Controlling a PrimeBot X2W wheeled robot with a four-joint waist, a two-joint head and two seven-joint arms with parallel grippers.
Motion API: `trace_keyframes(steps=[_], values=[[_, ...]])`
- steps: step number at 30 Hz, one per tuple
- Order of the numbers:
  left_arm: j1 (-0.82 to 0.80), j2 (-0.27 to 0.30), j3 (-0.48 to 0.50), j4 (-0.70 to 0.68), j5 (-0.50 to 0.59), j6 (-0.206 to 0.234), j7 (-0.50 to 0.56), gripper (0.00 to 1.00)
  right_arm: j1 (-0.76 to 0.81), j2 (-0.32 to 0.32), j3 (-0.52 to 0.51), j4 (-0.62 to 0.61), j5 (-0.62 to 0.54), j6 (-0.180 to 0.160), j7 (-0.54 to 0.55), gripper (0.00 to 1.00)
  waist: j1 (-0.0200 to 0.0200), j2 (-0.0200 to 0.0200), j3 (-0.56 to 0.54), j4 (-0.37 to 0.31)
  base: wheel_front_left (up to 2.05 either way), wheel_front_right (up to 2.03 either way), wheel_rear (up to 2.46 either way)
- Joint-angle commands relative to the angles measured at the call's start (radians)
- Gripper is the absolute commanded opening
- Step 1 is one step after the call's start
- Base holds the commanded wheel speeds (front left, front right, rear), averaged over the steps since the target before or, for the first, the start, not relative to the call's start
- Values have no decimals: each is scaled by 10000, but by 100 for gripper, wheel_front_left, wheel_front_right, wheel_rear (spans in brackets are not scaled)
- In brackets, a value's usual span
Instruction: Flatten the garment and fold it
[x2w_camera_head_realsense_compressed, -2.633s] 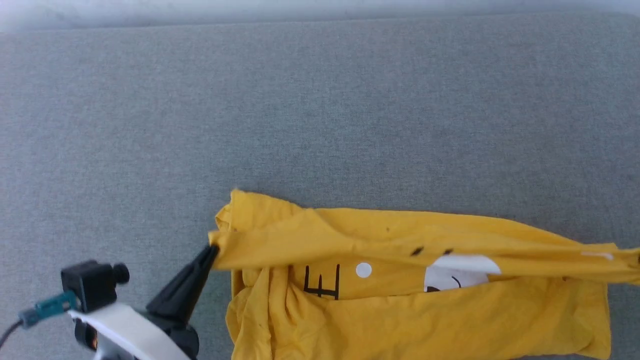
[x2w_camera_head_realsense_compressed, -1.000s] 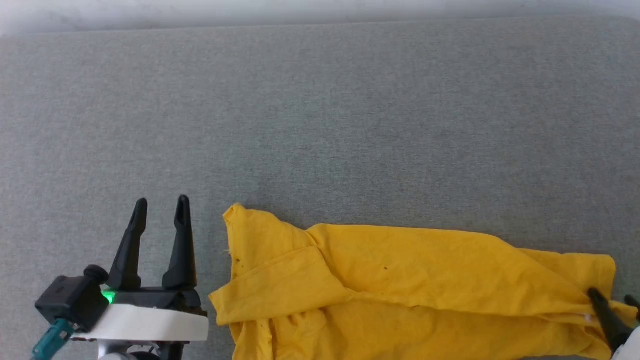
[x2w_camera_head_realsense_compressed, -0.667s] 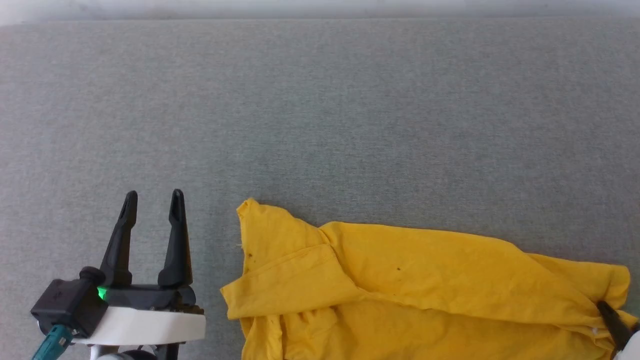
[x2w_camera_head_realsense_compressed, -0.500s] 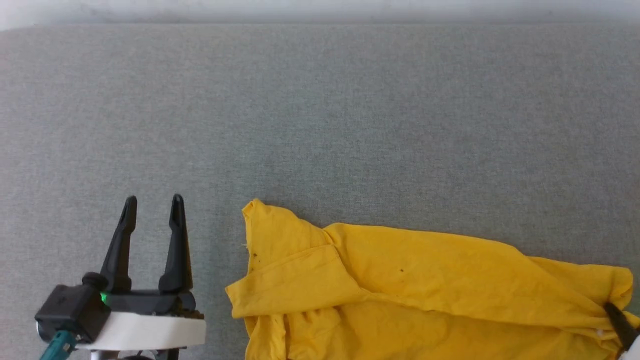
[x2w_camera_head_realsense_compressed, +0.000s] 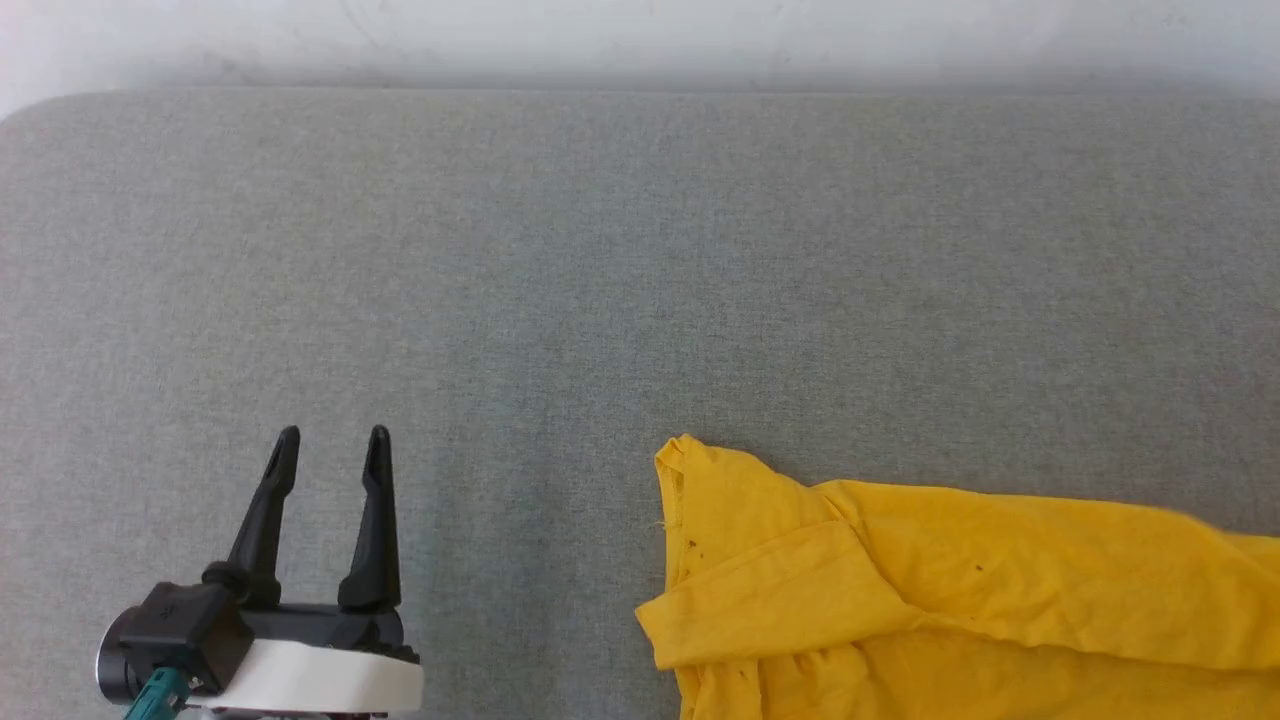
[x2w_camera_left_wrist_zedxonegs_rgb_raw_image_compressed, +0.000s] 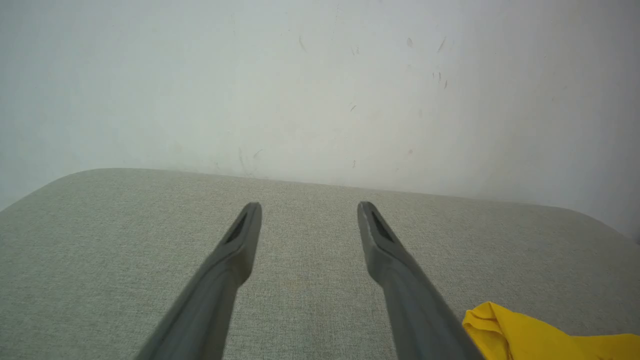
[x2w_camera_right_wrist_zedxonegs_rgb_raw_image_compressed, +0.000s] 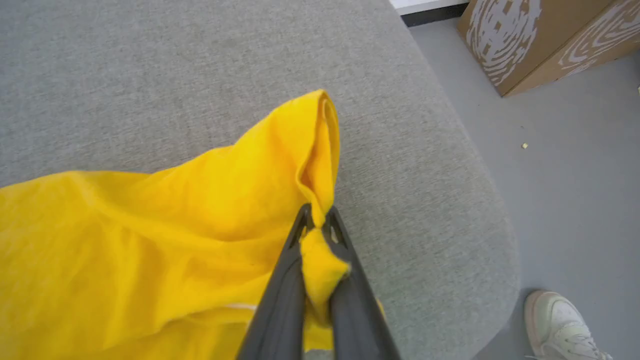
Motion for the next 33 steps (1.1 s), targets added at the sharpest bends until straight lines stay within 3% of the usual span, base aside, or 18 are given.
trace_keyframes(steps=[1,10,17,25,33], values=[[122,-83,60,62,69,-68,-47,100,-66,165,220,-114,167,-21,59,0,0,-1,-44,-50,0,0,0],[143,-329,54,348,25,-358,-47,100,338,1295,3505,-2499,2542,-21,1683,0,0,-1,-180,-219,0,0,0],[6,-458,11,482,1,-536,-47,100,26,1267,5663,-3945,2905,-21,2388,0,0,-1,-144,-103,0,0,0],[-187,-665,42,602,-65,-701,-47,100,-1085,1005,7333,-4117,2917,-21,2664,0,0,-1,102,212,0,0,0],[-426,-1005,4,796,-27,-894,-47,100,-2095,1051,8988,-3377,2656,-21,2922,0,0,-1,244,480,0,0,0]])
